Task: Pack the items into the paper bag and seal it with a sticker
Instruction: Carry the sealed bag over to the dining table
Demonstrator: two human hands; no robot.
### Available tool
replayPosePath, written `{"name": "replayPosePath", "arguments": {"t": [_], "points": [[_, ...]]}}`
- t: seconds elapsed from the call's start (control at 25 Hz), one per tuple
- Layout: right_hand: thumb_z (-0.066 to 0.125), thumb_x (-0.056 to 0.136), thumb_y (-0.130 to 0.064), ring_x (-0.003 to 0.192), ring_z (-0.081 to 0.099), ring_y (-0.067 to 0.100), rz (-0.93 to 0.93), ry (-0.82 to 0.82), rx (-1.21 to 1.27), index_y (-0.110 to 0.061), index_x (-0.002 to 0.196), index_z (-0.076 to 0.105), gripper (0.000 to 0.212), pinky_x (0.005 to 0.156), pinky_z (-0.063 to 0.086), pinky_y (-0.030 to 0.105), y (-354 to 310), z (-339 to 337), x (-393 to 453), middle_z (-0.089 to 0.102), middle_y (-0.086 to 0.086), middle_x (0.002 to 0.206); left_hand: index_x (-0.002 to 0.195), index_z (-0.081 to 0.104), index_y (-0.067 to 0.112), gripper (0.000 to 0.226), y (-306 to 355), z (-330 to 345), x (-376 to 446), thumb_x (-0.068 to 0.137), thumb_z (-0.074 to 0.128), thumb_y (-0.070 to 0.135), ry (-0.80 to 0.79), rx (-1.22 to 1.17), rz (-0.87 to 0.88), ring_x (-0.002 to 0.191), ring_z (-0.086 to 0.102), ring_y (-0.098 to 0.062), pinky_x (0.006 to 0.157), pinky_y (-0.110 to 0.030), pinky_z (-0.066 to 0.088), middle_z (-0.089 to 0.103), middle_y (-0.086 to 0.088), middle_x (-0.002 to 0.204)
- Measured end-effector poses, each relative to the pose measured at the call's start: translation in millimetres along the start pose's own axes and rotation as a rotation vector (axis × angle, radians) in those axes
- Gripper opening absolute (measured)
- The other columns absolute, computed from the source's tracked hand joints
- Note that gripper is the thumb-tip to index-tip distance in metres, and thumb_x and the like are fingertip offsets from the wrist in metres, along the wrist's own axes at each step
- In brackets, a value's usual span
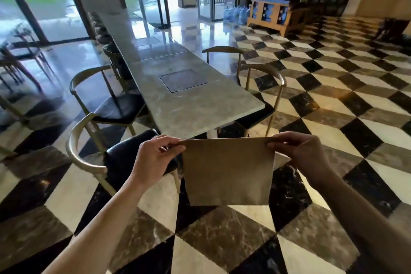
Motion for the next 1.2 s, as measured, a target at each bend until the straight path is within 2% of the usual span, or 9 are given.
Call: {"name": "replayPosePath", "arguments": {"t": [0.2, 0.32, 0.4, 0.6, 0.68, 0.92, 1.08, 1.2], "points": [[0.076, 0.077, -0.01, 0.081, 0.07, 0.011, -0.063, -0.087, -0.059, -0.026, 0.083, 0.077, 0.017, 0.083, 0.056, 0.034, 19.8, 7.6, 82.6, 0.075, -0.007, 0.082, 0.092, 0.076, 0.016, 0.013, -21.5, 20.6, 49.6, 0.079, 0.077, 0.017, 0.062, 0.1, -0.016, 0.076, 0.065, -0.012, 0.071, -0.024, 0.053, 0.071, 0.002, 0.087], [0.079, 0.075, -0.018, 0.077, 0.069, 0.008, -0.081, -0.096, -0.119, -0.032, 0.082, 0.076, 0.016, 0.079, 0.056, 0.032, 35.8, 17.7, 129.7, 0.075, -0.01, 0.08, 0.092, 0.076, 0.015, 0.012, -39.5, 33.5, 80.0, 0.08, 0.076, 0.016, 0.074, 0.113, -0.023, 0.077, 0.065, -0.009, 0.07, -0.018, 0.051, 0.071, 0.003, 0.086], [0.078, 0.075, -0.017, 0.075, 0.069, 0.005, -0.089, -0.108, -0.122, -0.031, 0.083, 0.076, 0.017, 0.077, 0.055, 0.028, 44.0, 28.8, 161.2, 0.075, -0.01, 0.08, 0.092, 0.075, 0.015, 0.012, -52.7, 38.1, 101.1, 0.08, 0.076, 0.015, 0.089, 0.132, -0.02, 0.077, 0.063, -0.007, 0.069, -0.013, 0.048, 0.069, 0.005, 0.085], [0.078, 0.076, -0.012, 0.073, 0.069, 0.003, -0.065, -0.115, -0.082, -0.031, 0.081, 0.075, 0.02, 0.069, 0.053, 0.022, 64.9, 60.4, 241.6, 0.075, -0.009, 0.079, 0.092, 0.074, 0.018, 0.013, -97.0, 43.7, 167.9, 0.08, 0.075, 0.019, 0.11, 0.153, 0.008, 0.078, 0.064, -0.011, 0.069, -0.02, 0.051, 0.068, 0.011, 0.084], [0.077, 0.077, -0.011, 0.075, 0.07, 0.004, -0.058, -0.117, -0.085, -0.03, 0.081, 0.076, 0.019, 0.073, 0.055, 0.025, 70.6, 73.6, 275.8, 0.075, -0.008, 0.08, 0.092, 0.074, 0.018, 0.012, -115.0, 45.8, 195.9, 0.08, 0.074, 0.019, 0.113, 0.16, 0.02, 0.078, 0.063, -0.011, 0.069, -0.02, 0.05, 0.066, 0.013, 0.084], [0.079, 0.074, -0.012, 0.085, 0.072, 0.02, -0.049, -0.134, -0.07, -0.023, 0.081, 0.078, 0.013, 0.089, 0.055, 0.047, 90.6, 113.1, 365.2, 0.077, -0.002, 0.084, 0.091, 0.073, 0.018, 0.012, -164.2, 52.5, 268.1, 0.082, 0.072, 0.026, 0.125, 0.186, 0.061, 0.082, 0.06, -0.006, 0.07, -0.024, 0.05, 0.065, 0.013, 0.083], [0.078, 0.075, -0.008, 0.083, 0.071, 0.019, -0.099, -0.167, -0.132, -0.019, 0.083, 0.078, 0.014, 0.088, 0.054, 0.049, 101.8, 138.8, 422.1, 0.076, 0.0, 0.083, 0.092, 0.074, 0.018, 0.012, -192.4, 58.7, 311.4, 0.082, 0.073, 0.025, 0.133, 0.266, 0.065, 0.084, 0.061, -0.006, 0.07, -0.029, 0.053, 0.07, 0.009, 0.086], [0.076, 0.075, -0.006, 0.083, 0.072, 0.021, -0.116, -0.187, -0.125, -0.024, 0.082, 0.076, 0.019, 0.087, 0.055, 0.049, 118.2, 154.6, 465.1, 0.076, 0.001, 0.083, 0.092, 0.075, 0.017, 0.012, -212.3, 66.7, 345.6, 0.081, 0.076, 0.022, 0.126, 0.336, 0.069, 0.083, 0.063, -0.009, 0.069, -0.034, 0.055, 0.072, 0.006, 0.086]]}}
Point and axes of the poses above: each hand's wrist, its own x-axis towards the middle knuckle, its own z-axis out of the palm, y = z × x, the point moved 10 cm from there along x, towards the middle knuckle
